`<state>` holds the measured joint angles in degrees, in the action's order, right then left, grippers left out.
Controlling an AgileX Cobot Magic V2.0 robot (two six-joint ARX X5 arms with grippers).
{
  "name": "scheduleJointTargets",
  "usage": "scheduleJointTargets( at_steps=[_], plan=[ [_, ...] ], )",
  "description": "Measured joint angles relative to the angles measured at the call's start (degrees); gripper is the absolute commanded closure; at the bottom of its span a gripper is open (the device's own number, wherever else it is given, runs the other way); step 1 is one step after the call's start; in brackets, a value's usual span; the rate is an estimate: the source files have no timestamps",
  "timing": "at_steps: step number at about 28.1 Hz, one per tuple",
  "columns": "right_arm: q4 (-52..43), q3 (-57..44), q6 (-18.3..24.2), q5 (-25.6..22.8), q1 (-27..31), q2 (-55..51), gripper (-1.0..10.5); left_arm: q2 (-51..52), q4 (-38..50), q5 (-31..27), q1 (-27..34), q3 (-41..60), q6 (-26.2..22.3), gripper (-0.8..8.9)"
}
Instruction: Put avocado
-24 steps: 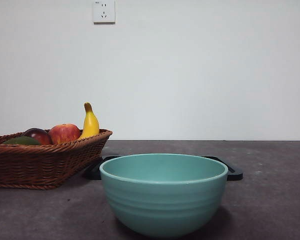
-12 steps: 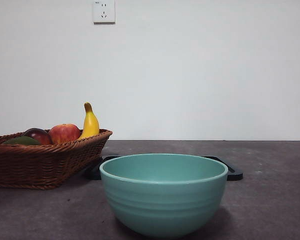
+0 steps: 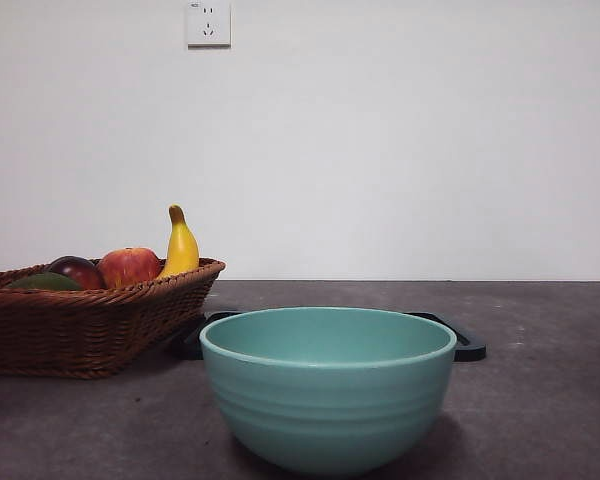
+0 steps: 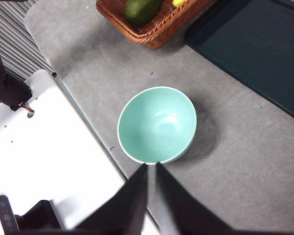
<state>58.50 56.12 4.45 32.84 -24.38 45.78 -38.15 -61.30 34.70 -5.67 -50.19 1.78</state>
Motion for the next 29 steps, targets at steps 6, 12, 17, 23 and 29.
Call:
scheduleJointTargets(
  at_steps=[6,12,17,23,29],
  plan=[
    [0.0,0.0,-0.2,0.0,0.0,0.1,6.0,0.0,0.0,0.0,0.0,0.0,0.0,4.33],
    [0.0,0.0,-0.2,0.0,0.0,0.1,6.0,-0.9,1.2,-3.3,-0.2,0.0,0.3,4.34],
    [0.0,0.0,-0.3,0.0,0.0,0.1,6.0,-4.7,4.7,-7.6,-1.1,-0.5,0.7,4.35],
    [0.0,0.0,-0.4,0.0,0.0,0.1,6.0,-13.7,8.7,-14.3,-3.4,-4.5,0.7,4.36],
    [0.0,0.0,-0.4,0.0,0.0,0.1,6.0,-24.2,11.4,-22.7,-6.0,-8.5,0.4,4.36]
  ],
)
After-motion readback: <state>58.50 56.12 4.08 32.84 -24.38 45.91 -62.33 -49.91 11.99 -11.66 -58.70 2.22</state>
